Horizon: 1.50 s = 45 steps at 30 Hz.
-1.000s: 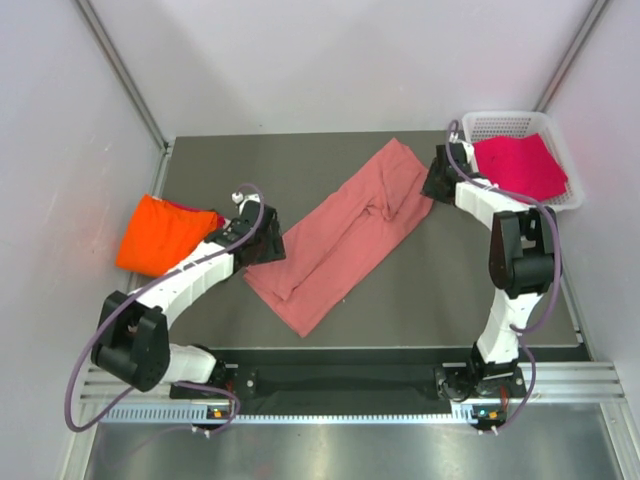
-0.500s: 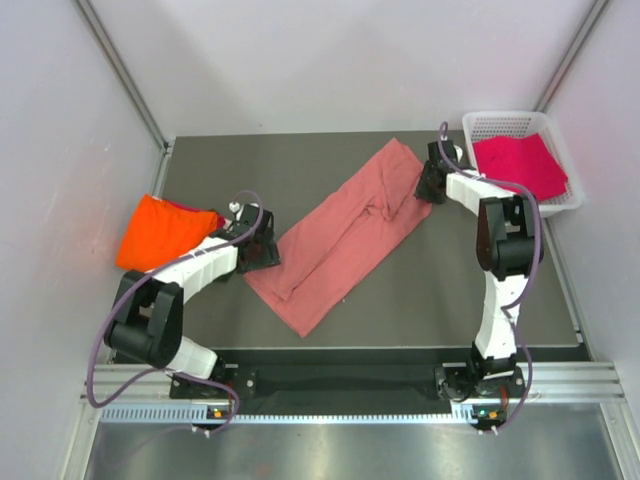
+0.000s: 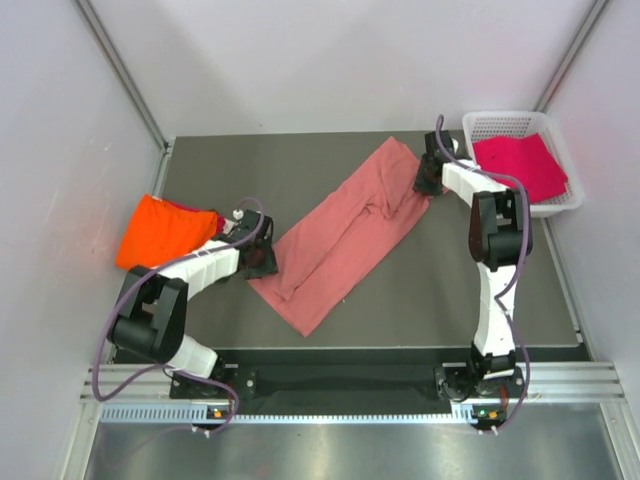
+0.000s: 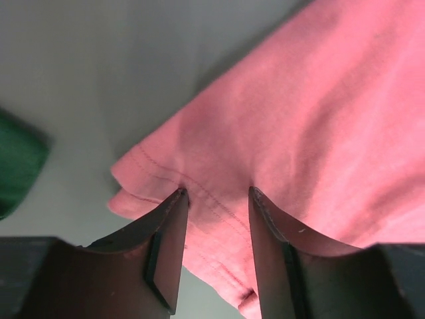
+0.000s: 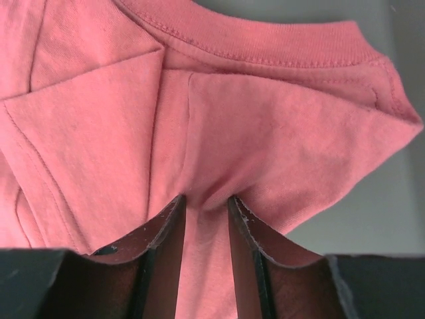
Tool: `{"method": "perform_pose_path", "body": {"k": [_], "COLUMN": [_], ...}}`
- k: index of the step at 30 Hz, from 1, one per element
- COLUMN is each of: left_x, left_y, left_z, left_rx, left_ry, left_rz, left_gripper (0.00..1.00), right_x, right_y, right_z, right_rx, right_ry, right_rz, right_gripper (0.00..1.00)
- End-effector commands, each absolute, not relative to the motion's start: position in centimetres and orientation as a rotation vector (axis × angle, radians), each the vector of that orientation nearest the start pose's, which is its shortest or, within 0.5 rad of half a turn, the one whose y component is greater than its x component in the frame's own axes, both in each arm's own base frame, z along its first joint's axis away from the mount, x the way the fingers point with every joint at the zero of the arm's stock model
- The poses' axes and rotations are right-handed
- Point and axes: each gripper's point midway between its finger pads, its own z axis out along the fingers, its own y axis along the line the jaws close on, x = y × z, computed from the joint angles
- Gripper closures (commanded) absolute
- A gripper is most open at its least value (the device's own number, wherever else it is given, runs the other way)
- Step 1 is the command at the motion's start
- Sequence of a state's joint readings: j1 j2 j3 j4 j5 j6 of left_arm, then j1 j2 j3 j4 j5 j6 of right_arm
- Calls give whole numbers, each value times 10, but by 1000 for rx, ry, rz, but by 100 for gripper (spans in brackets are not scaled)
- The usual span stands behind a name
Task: Fold and stack the t-shirts
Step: Fold the tshirt
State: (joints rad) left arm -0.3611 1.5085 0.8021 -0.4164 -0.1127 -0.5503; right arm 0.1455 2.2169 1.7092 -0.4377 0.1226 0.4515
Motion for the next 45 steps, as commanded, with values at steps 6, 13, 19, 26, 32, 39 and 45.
{"method": "perform_pose_path", "body": {"k": [6, 13, 19, 26, 32, 39, 45], "left_x": [220, 173, 132, 111, 100, 110, 119], "left_y": [-182, -243, -292, -310, -311, -253, -220], "left_z": [10, 6, 2, 32, 64, 71, 78], "left_rx": [-88, 64, 177, 172, 180, 95, 62], "left_ry": [2809, 2852, 2901, 2861, 2820, 2816, 2782], "left_rz": [-366, -529, -655, -817, -878, -734, -611], "left_gripper": [54, 54, 56, 56, 54, 51, 41], "right_x": [555, 563, 579, 598, 603, 596, 598], "right_y": [91, 120, 122, 80, 68, 57, 63], "right_z": [11, 14, 19, 18, 38, 48, 89], "right_rx": [350, 266, 259, 316, 262, 243, 213], "right_ry": [2578, 2593, 2587, 2551, 2507, 2504, 2419], "right_rz": [228, 374, 380, 299, 225, 152, 121], "right_gripper": [71, 70, 69, 71, 64, 53, 42]}}
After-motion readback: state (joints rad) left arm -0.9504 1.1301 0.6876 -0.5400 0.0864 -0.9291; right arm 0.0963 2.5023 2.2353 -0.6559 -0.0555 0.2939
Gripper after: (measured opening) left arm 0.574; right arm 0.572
